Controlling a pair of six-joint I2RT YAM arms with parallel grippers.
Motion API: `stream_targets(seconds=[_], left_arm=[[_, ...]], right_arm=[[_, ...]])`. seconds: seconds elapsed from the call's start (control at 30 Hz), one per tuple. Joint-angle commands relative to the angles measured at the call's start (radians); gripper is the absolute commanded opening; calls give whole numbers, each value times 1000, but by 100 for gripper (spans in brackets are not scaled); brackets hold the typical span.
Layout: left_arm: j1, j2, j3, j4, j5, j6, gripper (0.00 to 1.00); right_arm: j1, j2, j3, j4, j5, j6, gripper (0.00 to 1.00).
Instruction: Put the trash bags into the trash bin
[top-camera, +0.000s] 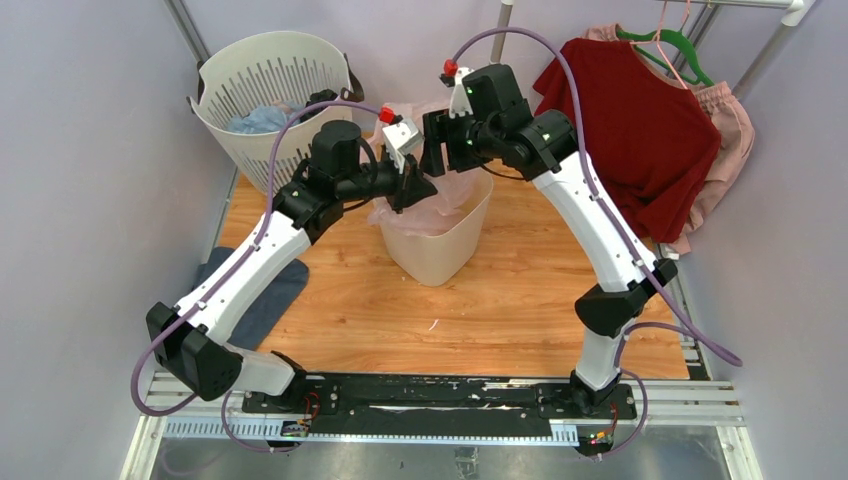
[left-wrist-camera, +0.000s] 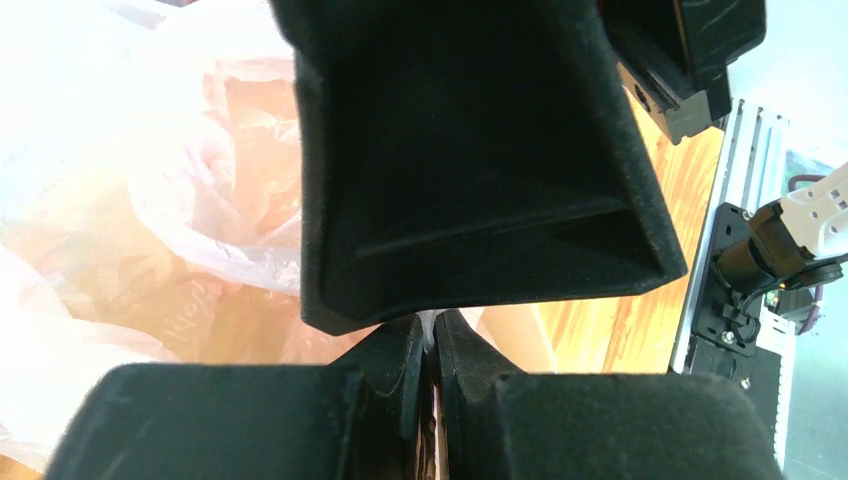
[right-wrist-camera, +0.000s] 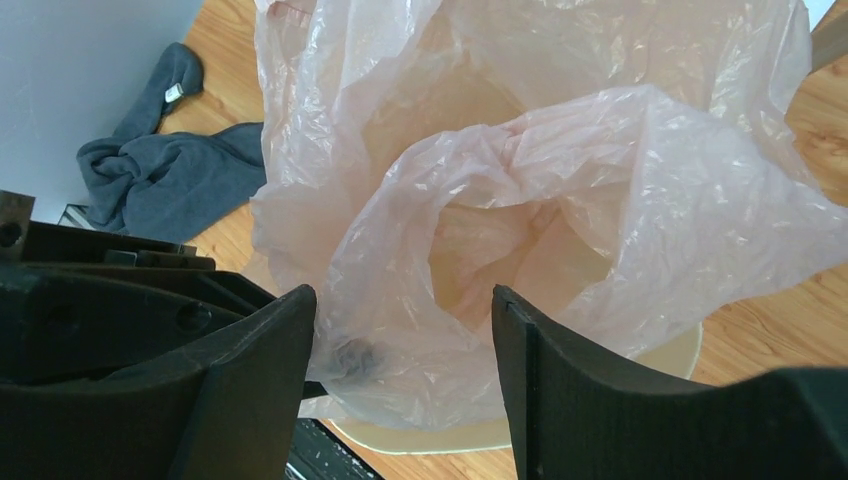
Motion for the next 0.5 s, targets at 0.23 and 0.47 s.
stream_targets(seconds=[0.23,0.47], left_arm=[[-17,-43,32,-24,2,27,11],[-17,-48,44,-34,-9,33,11]], right_arm=[[39,124,205,-104,48,-1,68],[49,102,154,-98,86,-3,23]])
